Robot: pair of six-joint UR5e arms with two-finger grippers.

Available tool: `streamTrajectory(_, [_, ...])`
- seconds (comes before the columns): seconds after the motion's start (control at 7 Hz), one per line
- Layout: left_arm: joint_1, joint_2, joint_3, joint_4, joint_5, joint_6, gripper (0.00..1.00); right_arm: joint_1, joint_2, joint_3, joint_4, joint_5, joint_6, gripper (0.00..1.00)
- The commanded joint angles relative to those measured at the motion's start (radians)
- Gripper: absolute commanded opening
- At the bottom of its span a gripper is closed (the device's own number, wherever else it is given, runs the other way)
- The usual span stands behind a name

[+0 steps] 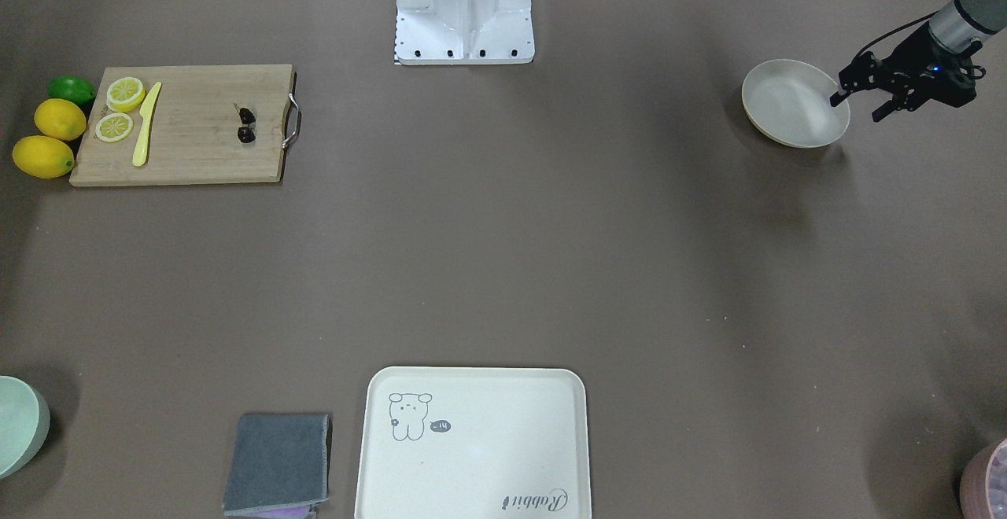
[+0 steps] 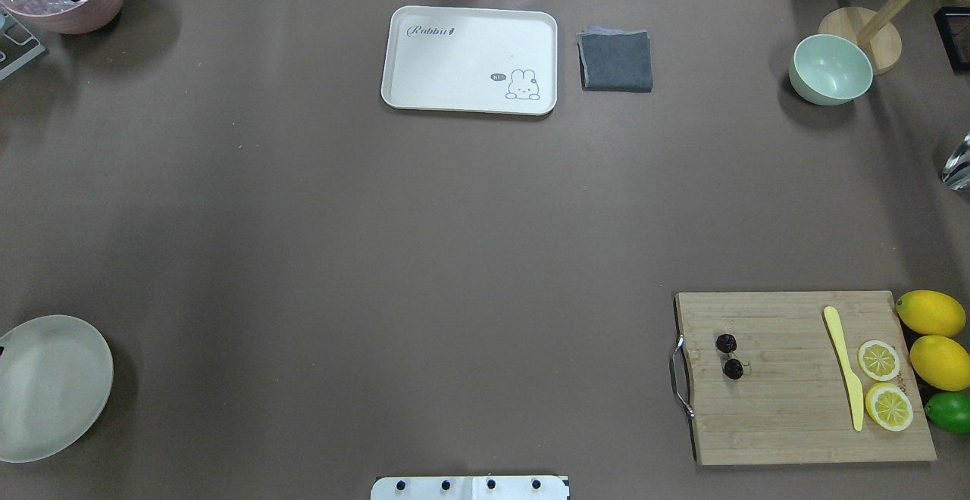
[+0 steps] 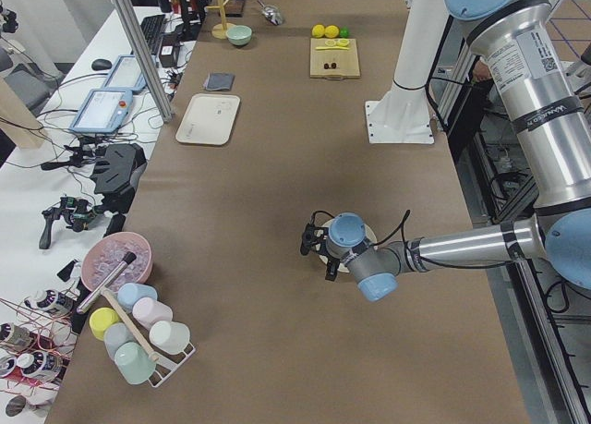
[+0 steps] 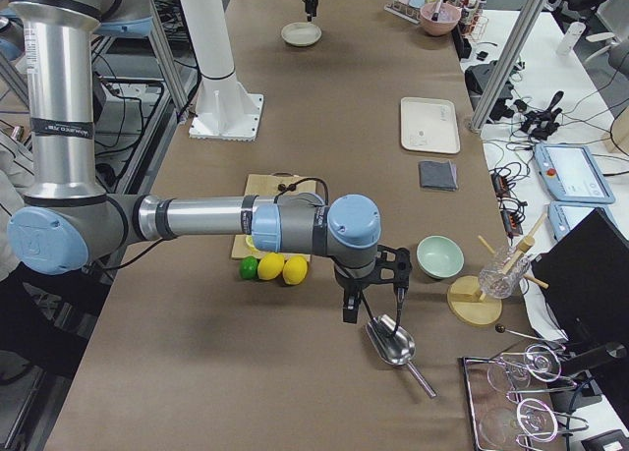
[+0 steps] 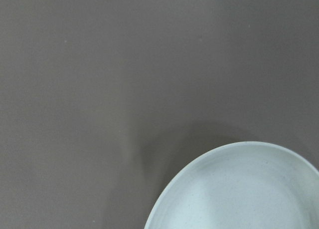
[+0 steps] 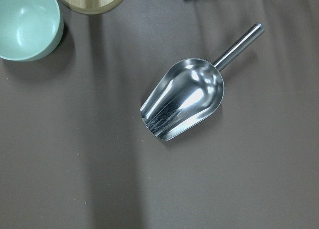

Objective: Place red cherry on plate
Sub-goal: 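Reach the left gripper down to the white plate's rim and grasp it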

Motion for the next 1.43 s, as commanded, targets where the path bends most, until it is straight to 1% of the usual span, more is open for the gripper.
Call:
streamTrajectory(0.0, [0.039, -0.003, 0.038, -0.035, 0.000, 0.001, 0.92, 0.000, 0.000, 0.001, 0.002, 0.000, -0.001, 1.00])
streamTrajectory(0.14, [0.050, -0.009, 0.051, -0.035, 0.000, 0.003, 0.87, 0.000, 0.001, 0.001, 0.002, 0.000, -0.001, 1.00])
streamTrajectory(0.29, [0.050, -0.021, 0.071, -0.036, 0.000, 0.003, 0.77, 0.000, 0.000, 0.001, 0.002, 0.000, -0.001, 1.00])
streamTrajectory(0.43, [0.053, -0.026, 0.076, -0.036, 0.000, 0.006, 0.70, 0.000, 0.000, 0.001, 0.002, 0.000, -0.001, 1.00])
streamTrajectory(0.57, [0.055, -0.028, 0.085, -0.039, 0.000, 0.016, 0.48, 0.000, 0.000, 0.001, 0.002, 0.000, -0.001, 1.00])
streamTrajectory(0.71, [0.055, -0.028, 0.090, -0.045, -0.001, 0.018, 0.08, 0.000, 0.000, 0.001, 0.002, 0.000, -0.003, 1.00])
streamTrajectory(0.86, [0.055, -0.032, 0.104, -0.062, -0.001, 0.020, 0.00, 0.000, 0.000, 0.001, 0.002, 0.000, -0.003, 1.00])
streamTrajectory(1.14, [0.053, -0.032, 0.124, -0.120, -0.003, 0.017, 0.00, 0.000, 0.000, 0.004, 0.002, 0.000, -0.001, 1.00])
streamTrajectory(1.29, [0.052, -0.043, 0.122, -0.122, -0.017, 0.017, 0.00, 0.000, 0.001, 0.007, 0.002, 0.000, -0.001, 1.00])
